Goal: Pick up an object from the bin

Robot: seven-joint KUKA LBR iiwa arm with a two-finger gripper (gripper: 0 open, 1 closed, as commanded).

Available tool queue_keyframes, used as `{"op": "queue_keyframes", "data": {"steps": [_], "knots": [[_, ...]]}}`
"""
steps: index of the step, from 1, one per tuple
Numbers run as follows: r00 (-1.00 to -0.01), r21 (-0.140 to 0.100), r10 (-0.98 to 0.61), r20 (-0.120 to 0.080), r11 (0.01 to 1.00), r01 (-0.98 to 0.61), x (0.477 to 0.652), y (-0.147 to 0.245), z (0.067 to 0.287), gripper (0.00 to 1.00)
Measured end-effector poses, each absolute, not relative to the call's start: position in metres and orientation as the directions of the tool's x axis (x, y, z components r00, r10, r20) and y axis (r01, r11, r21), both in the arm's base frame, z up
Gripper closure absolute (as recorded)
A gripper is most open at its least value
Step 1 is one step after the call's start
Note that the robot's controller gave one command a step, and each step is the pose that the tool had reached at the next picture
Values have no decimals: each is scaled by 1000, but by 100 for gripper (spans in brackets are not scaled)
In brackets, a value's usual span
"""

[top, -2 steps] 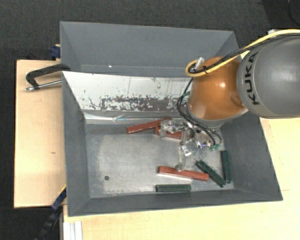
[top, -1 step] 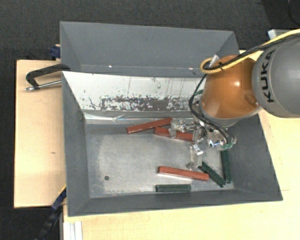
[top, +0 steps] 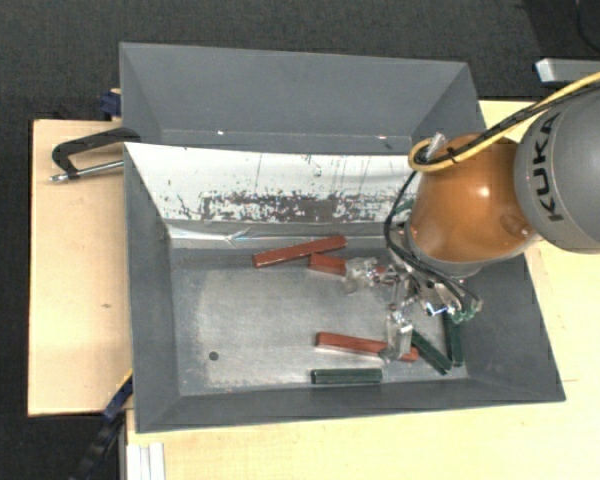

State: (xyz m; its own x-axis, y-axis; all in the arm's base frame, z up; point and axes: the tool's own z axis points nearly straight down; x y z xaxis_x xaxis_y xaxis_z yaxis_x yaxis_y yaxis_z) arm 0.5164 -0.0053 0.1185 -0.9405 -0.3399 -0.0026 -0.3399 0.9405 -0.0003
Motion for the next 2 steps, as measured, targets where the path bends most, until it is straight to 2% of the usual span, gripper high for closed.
{"op": "queue_keyframes", "data": {"steps": [1, 2], "knots": [[-955, 1, -296, 0, 955, -296, 504, -29, 71, 100], [-955, 1, -296, 0, 955, -296, 504, -29, 71, 100]]}}
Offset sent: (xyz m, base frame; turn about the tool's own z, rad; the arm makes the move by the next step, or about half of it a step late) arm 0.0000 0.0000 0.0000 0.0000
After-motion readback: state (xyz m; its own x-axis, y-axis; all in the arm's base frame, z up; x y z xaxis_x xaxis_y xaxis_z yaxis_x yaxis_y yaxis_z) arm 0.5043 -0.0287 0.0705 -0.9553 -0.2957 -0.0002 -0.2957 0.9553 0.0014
